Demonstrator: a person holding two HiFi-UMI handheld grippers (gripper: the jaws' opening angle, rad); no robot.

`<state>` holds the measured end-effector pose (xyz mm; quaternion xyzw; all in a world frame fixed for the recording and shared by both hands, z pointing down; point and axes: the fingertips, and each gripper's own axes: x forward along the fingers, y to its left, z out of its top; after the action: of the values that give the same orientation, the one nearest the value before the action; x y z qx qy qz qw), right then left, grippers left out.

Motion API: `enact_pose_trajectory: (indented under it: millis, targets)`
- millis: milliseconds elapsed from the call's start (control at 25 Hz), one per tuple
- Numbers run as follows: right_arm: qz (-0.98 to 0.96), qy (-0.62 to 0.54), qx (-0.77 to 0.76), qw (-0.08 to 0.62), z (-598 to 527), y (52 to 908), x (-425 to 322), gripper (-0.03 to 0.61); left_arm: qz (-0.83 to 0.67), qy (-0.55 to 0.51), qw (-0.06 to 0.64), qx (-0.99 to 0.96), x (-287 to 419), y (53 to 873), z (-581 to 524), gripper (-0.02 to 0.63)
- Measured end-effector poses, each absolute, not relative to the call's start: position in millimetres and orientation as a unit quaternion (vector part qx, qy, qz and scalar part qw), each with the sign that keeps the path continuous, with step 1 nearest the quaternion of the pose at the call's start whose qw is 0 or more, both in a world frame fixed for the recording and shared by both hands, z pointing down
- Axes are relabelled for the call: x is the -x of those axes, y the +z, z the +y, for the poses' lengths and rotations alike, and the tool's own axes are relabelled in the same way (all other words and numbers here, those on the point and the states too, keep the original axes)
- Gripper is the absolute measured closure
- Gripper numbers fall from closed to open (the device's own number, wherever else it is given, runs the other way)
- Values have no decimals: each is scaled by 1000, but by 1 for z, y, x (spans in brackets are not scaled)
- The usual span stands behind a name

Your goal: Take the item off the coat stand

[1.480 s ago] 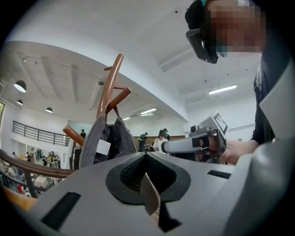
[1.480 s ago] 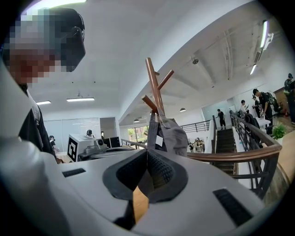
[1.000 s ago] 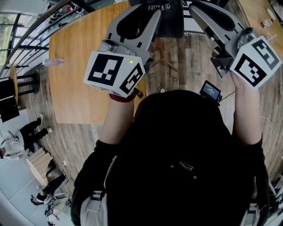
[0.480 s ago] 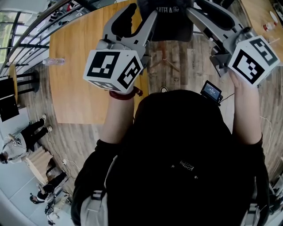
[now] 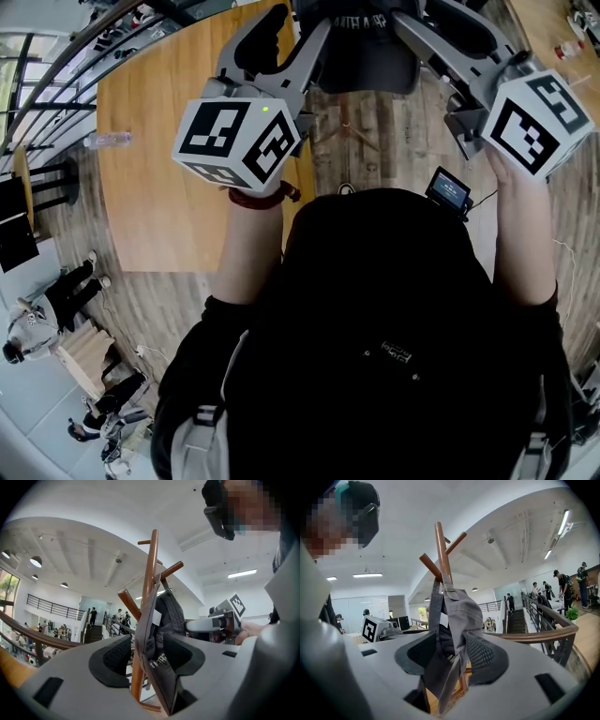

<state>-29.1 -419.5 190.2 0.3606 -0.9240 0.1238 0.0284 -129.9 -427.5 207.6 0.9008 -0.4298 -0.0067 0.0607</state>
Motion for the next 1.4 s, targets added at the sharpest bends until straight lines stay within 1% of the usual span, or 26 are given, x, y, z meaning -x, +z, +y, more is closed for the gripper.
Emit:
enact_pose_trajectory:
  millis: [200,600,800,880,920,960,1000,1040,1160,1400]
  targets:
    - [-919,130,-370,39,-420,200,26,383,-412,-7,75,-908,121,220,-430,402]
    - [-918,121,-374,45,-431,204,31,385,-399,-25,75,-914,115,231,-442,405]
    - [-918,118,-376,48,-430,203,32,385,-393,-27,72,-916,112,227,-442,427]
    - [-918,114,-376,52,-430,201,32,387,-394,-29,66,-916,111,223,-443,448]
    - [-918,113,-377,55,-430,201,32,416,-396,-30,64,-915,111,221,-443,486]
    - [-918,111,-377,57,-429,201,32,486,-399,-30,62,-915,111,221,-443,532]
    - [-919,109,-375,58,-428,201,33,517,-401,-29,61,-914,112,221,-442,550]
    - [-920,108,-372,59,-427,201,34,533,-404,-27,59,-912,113,221,-442,560]
    - [-923,100,-365,67,-425,201,35,540,-410,-24,52,-910,113,218,-442,583]
    - [-926,95,-358,69,-425,198,38,545,-412,-23,51,-910,113,217,-442,589]
